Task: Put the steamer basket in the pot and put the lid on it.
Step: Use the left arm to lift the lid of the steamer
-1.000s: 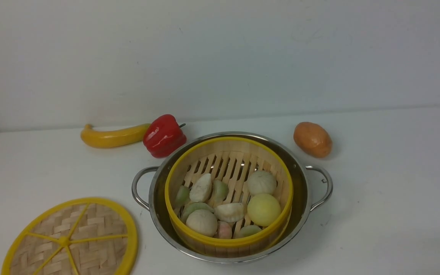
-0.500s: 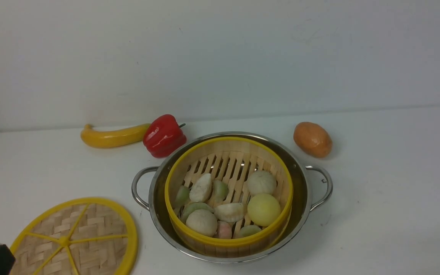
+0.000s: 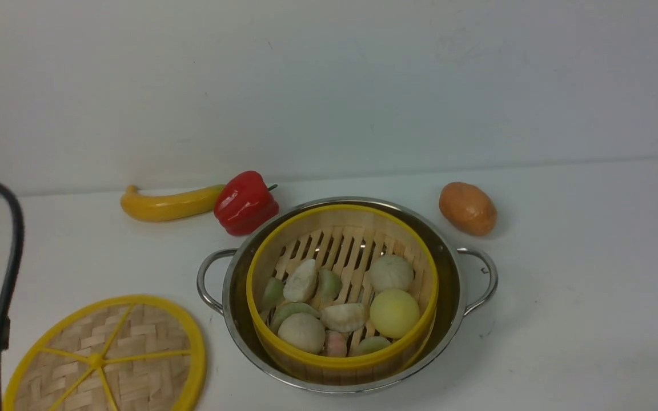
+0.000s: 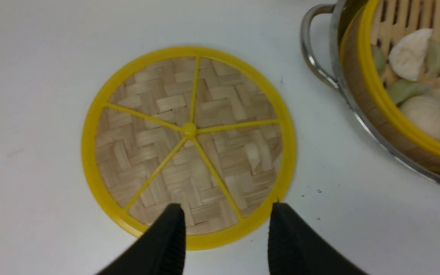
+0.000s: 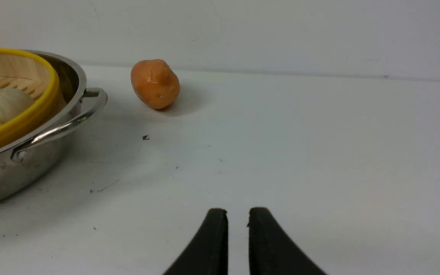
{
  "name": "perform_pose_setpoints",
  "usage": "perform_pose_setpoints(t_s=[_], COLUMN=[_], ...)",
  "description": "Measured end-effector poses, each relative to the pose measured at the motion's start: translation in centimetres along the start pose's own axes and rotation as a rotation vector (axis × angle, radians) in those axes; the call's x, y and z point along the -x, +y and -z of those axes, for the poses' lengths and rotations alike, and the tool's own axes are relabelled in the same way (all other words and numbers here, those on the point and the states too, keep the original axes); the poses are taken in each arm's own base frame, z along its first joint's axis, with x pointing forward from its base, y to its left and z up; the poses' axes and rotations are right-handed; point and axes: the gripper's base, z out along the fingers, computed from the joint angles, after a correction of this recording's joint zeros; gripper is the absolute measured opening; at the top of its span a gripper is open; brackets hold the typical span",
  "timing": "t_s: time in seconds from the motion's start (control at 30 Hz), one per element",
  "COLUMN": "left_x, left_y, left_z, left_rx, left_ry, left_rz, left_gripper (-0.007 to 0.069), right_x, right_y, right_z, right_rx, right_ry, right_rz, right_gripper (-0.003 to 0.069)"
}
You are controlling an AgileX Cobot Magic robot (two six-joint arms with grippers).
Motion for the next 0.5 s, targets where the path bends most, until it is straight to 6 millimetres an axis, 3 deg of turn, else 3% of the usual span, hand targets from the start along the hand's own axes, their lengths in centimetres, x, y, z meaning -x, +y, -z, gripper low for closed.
perform_pose_setpoints(t_s=[0.1,0.27,0.5], left_x=[1.7,4.3,5.2], left_y=[0.6,1.6,2.1], left_z=[-2.2,-7.6,-13.3], left_rx=[0.022,0.028,-0.035], left_ry=[0.089,0.202,0.343], left_rz=[-0.026,-0.069,-0.150], left_gripper=[0.0290,0.0290,0.0291], right_x=[0.0,0.0,0.0], right_y=[0.0,0.0,0.0], right_z=[0.0,0.0,0.0], right_rx=[0.000,0.000,0.000], right_ry=[0.000,0.000,0.000], right_rz=[0.000,0.000,-0.001], right_gripper=[0.0083,0.0083,0.0083])
